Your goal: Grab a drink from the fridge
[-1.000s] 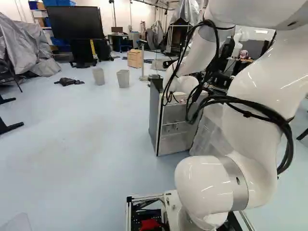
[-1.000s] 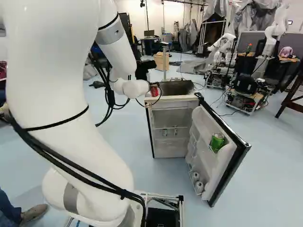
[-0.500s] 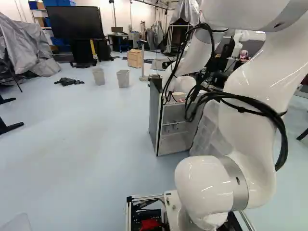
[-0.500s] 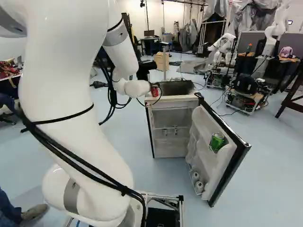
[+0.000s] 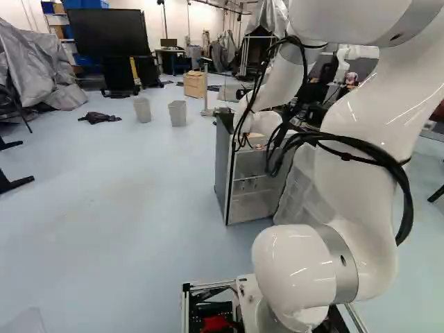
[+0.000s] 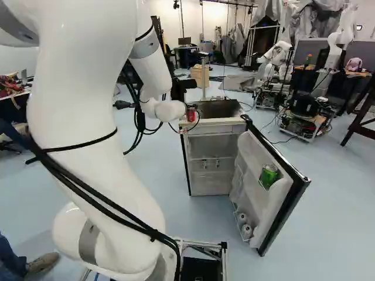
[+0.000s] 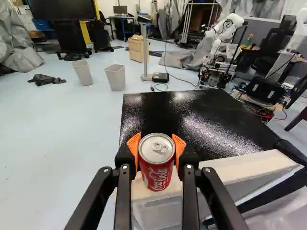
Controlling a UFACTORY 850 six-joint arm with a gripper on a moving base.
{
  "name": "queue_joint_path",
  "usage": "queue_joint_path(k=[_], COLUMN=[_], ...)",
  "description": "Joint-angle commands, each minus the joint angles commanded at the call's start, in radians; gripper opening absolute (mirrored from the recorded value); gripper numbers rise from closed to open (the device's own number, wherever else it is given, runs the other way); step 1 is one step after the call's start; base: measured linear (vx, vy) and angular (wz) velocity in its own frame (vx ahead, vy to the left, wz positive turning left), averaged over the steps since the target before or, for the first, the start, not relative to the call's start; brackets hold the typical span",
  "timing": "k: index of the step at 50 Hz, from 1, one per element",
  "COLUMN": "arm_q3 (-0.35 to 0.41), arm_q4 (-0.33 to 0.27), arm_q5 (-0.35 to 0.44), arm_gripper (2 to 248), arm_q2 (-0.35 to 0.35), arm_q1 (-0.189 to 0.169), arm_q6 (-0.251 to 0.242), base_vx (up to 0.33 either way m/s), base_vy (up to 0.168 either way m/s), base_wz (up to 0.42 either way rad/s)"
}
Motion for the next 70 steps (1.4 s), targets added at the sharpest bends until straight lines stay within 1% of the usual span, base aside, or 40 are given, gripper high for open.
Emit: queue_joint_path(k=[17,18,23,24,28,29,33,34,39,40,54,70], arm_q3=[0.0,0.0,0.0,0.0,0.002,0.004,0.017,0.021,0.045,0.05,0.123,0.198], arm_q4=[0.0,0.0,0.0,0.0,0.0,0.0,0.0,0.0,0.0,0.0,0.0,0.0], arm_q5=[0.0,0.0,0.0,0.0,0.0,0.0,0.0,0.0,0.0,0.0,0.0,0.0], arm_gripper=[98,126,126,159,159,193,193,229,229,247,247,247], arm_q2=[-0.001,-0.001,-0.001,-0.001,0.001,0.002,0.014,0.017,0.038,0.043,0.11,0.182], arm_q1=[0.0,0.0,0.0,0.0,0.0,0.0,0.0,0.001,0.002,0.002,-0.005,-0.036], arm_q6=[0.0,0.0,0.0,0.0,0.0,0.0,0.0,0.0,0.0,0.0,0.0,0.0], base_vx=[0.0,0.0,0.0,0.0,0.0,0.0,0.0,0.0,0.0,0.0,0.0,0.0], base_vy=[0.0,0.0,0.0,0.0,0.0,0.0,0.0,0.0,0.0,0.0,0.0,0.0], base_wz=[0.0,0.0,0.0,0.0,0.0,0.0,0.0,0.0,0.0,0.0,0.0,0.0])
